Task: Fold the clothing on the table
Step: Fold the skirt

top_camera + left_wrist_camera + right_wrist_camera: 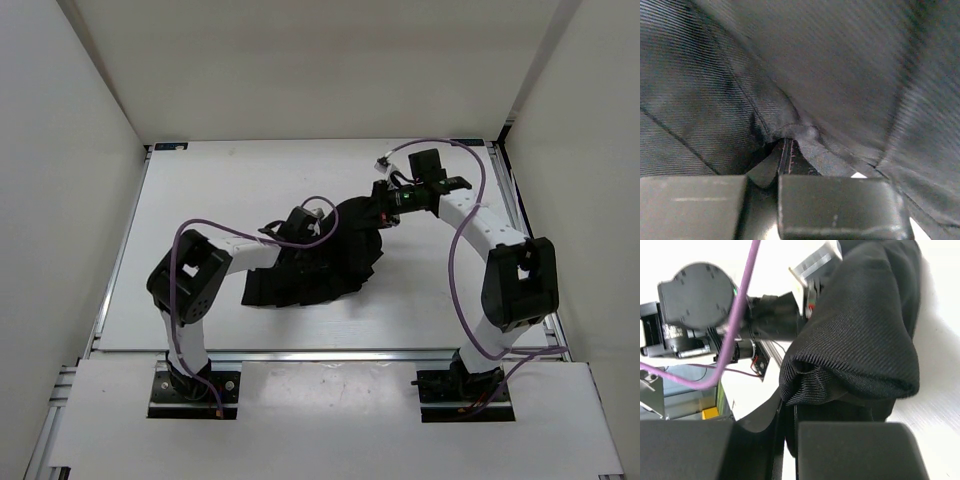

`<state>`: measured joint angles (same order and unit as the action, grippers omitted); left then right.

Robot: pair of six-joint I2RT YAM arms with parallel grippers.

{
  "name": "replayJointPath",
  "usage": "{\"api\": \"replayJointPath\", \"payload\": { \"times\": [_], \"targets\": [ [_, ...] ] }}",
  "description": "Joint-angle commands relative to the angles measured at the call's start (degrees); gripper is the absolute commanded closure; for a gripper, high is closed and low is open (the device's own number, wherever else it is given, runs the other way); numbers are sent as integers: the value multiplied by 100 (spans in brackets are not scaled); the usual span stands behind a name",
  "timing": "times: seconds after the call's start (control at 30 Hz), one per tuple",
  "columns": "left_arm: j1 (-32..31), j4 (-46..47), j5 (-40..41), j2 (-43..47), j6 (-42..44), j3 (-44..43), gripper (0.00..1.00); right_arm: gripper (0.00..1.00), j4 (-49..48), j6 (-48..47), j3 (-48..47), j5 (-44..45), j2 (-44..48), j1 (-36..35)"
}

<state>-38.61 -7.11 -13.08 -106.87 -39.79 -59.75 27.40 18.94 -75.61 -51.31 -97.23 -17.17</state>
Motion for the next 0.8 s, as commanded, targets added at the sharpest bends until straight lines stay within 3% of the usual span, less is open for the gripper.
{"api": "replayJointPath", "payload": {
  "times": [0.0,0.27,0.43,0.6,0.77],
  "targets": [
    [458,-439,61,525,103,-37,99,100,-279,224,12,-371,29,125],
    [1952,-958,-362,2168,261,155,94,100,-51,-39,-41,-187,2,399],
    [2665,-1477,770,2478,990,744,93,100,283,-224,-138,-46,-7,600],
    [2604,-1249,1220,2364,956,1526,94,100,555,-417,-252,112,-7,776],
    [2131,-995,1299,2013,842,1642,93,100,925,-602,-533,332,-24,934]
  ]
}}
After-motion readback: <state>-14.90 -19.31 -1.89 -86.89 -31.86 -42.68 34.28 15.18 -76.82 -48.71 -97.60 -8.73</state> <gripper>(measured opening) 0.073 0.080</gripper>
